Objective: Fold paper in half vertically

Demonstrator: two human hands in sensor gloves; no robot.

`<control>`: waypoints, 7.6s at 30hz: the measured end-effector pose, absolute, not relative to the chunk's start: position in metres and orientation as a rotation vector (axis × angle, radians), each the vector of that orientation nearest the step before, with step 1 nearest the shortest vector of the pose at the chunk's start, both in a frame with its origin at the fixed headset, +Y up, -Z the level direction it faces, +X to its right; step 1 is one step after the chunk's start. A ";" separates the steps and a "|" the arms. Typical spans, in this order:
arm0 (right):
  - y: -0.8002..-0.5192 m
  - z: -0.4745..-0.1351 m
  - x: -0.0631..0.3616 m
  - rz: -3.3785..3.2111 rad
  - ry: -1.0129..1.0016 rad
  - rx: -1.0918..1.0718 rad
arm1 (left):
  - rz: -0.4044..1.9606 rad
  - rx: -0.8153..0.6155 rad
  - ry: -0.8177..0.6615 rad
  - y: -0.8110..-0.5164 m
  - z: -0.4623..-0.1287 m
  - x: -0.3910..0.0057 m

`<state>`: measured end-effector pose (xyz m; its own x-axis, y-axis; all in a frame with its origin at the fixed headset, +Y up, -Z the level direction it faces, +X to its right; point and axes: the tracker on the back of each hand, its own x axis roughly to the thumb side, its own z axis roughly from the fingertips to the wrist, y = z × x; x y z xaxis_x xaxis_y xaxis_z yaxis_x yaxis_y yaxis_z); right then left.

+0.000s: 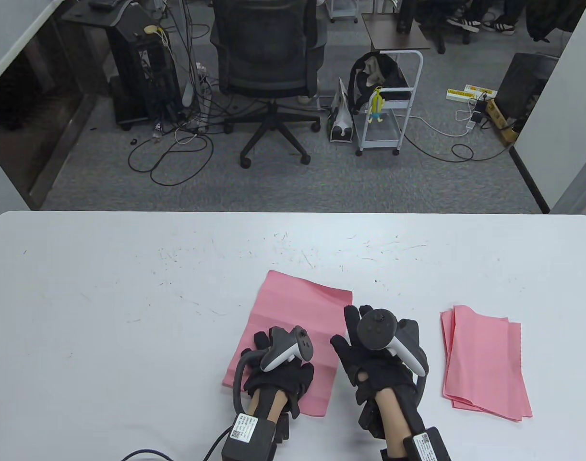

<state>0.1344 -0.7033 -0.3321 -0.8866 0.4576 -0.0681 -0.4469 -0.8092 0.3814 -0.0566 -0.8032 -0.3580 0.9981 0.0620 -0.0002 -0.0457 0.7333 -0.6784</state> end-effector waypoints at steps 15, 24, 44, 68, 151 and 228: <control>-0.706 -0.334 0.139 2.580 0.557 0.020 | 0.099 -0.766 -0.145 -0.799 -0.369 -0.065; -0.708 -0.336 0.140 2.569 0.572 0.020 | 0.020 -0.759 -0.230 -0.796 -0.371 -0.071; -0.722 -0.339 0.139 2.587 0.650 -0.018 | 0.271 -0.683 -0.457 -0.798 -0.378 -0.101; -0.729 -0.337 0.147 2.558 0.673 -0.033 | 0.146 -0.363 -0.277 -0.764 -0.360 -0.128; -0.736 -0.341 0.144 1.813 0.591 0.193 | 0.005 -0.589 -0.050 -0.810 -0.332 -0.146; -0.802 -0.324 0.042 2.832 0.892 0.348 | -0.010 -0.563 -0.114 -0.809 -0.330 -0.141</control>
